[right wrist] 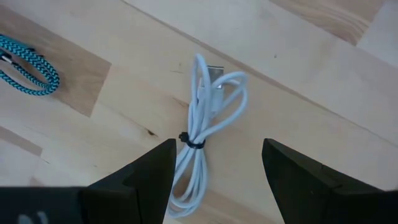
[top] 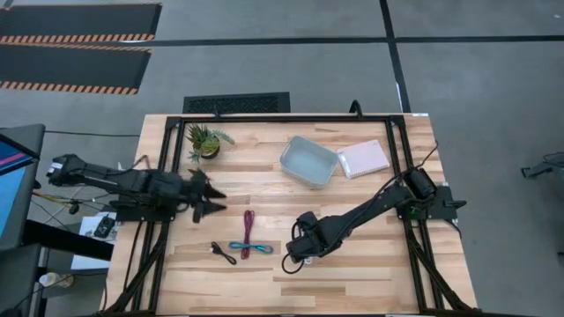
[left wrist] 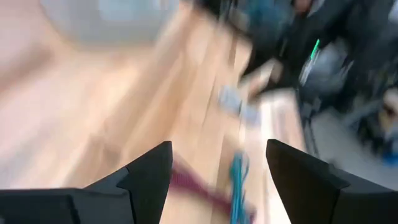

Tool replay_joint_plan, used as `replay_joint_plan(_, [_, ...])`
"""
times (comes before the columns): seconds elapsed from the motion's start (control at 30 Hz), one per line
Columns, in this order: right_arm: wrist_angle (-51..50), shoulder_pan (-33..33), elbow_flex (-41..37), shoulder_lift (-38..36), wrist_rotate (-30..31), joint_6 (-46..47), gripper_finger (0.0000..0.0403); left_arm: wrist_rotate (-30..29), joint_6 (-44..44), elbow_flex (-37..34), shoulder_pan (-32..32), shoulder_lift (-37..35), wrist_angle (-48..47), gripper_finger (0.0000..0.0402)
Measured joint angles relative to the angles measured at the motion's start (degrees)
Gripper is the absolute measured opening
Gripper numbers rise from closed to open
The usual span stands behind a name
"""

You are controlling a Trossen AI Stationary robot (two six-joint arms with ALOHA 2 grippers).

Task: Pick and place USB-C Cables
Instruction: Put the black USB cable into the grey bin

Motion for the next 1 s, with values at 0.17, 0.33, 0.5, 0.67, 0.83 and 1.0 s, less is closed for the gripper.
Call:
replay_joint_plan(0.17, [-0.02,0.02,0.0,0.0,0.02,-0.05,0.0265,2.71,2.17,0.0,-5.68,12.28,1.21,0.0249])
replay_joint_plan(0.33, [-0.02,0.11,0.0,0.0,0.0,-0.07,0.0265,-2.08,6.78,0.0,-12.34,22.68,4.56,0.0249])
replay_joint_plan(0.5, [0.22,0.02,0.0,0.0,0.0,0.1,0.0265,-6.72,11.25,0.02,-17.72,30.12,12.92,0.0249])
replay_joint_plan(0.67, [0.22,0.02,0.0,0.0,0.01,0.06,0.0265,-6.23,13.93,0.04,-22.45,34.7,14.98,0.0248])
replay_joint_plan(0.83, [0.44,0.02,-0.02,0.0,0.0,-0.05,0.0265,-5.27,13.73,0.04,-26.41,36.12,14.92,0.0249])
replay_joint_plan(1.0, [0.7,0.02,-0.04,-0.02,0.0,-0.24,0.0265,-5.21,15.2,0.04,-29.97,36.59,15.41,0.0249])
